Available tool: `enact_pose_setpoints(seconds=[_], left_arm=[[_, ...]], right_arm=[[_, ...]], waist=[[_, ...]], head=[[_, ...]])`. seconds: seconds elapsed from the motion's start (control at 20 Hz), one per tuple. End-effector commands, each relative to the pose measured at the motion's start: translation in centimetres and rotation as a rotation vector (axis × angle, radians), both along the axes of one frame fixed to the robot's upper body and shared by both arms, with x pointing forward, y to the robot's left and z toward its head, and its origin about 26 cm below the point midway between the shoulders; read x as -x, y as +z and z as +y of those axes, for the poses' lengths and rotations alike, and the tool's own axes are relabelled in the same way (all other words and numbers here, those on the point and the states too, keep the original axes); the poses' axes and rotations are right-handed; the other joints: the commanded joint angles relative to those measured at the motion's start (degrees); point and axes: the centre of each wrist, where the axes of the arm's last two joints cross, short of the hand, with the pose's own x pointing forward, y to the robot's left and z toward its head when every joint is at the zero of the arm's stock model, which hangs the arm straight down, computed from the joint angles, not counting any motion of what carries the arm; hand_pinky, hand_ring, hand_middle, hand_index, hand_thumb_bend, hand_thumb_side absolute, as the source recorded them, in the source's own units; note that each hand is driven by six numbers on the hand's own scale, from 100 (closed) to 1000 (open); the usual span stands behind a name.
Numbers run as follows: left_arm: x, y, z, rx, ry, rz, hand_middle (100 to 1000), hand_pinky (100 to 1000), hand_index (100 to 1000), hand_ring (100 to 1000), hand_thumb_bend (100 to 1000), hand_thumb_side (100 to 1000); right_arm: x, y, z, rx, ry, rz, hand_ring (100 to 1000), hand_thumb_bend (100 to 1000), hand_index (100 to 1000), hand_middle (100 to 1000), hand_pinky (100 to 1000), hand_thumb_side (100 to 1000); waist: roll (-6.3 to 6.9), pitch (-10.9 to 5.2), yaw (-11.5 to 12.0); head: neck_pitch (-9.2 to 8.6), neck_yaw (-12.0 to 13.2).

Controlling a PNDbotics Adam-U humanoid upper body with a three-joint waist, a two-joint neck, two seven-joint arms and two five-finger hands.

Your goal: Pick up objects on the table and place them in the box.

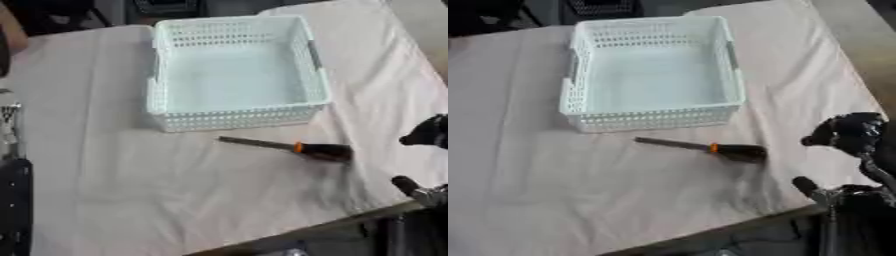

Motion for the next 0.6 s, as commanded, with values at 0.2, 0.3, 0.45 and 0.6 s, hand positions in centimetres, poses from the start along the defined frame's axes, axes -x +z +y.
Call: enact_pose_setpoints(seconds=[0.2, 0.3, 0.45, 0.6], left_arm=[[0.28, 0.80, -0.10, -0.009, -0.006, -0.032, 819, 678, 850, 780, 177, 845], [0.27, 0.81, -0.11, -0.009, -0.006, -0.033, 819, 678, 849, 780, 177, 845], [0.27, 0.80, -0.15, -0.010, -0.008, -0.032, 819, 678, 850, 780, 176, 845], [0.27, 0.79, -0.20, -0.011, -0.010, -0.031, 819, 678, 849, 780, 177, 846]], right_arm=[[0.13, 0.83, 0.06, 0.031, 0.016, -0.021, 502, 403, 678, 530, 369, 512], [0.12, 0.85, 0.07, 0.032, 0.018, -0.023, 502, 403, 677, 529, 369, 512], [0.07, 0.93, 0.10, 0.037, 0.023, -0.024, 503, 404, 677, 530, 370, 514], [-0.10, 1.22, 0.17, 0.046, 0.034, -0.028, 503, 405, 676, 531, 372, 514]], waist=[[-0.31, -0.72, 0.15], [-0.32, -0.72, 0.17], [-0.34, -0.74, 0.20], [-0.36, -0.74, 0.23]], head=[[0.02, 0.10], [0.02, 0.10], [0.02, 0.11], [0.02, 0.06]])
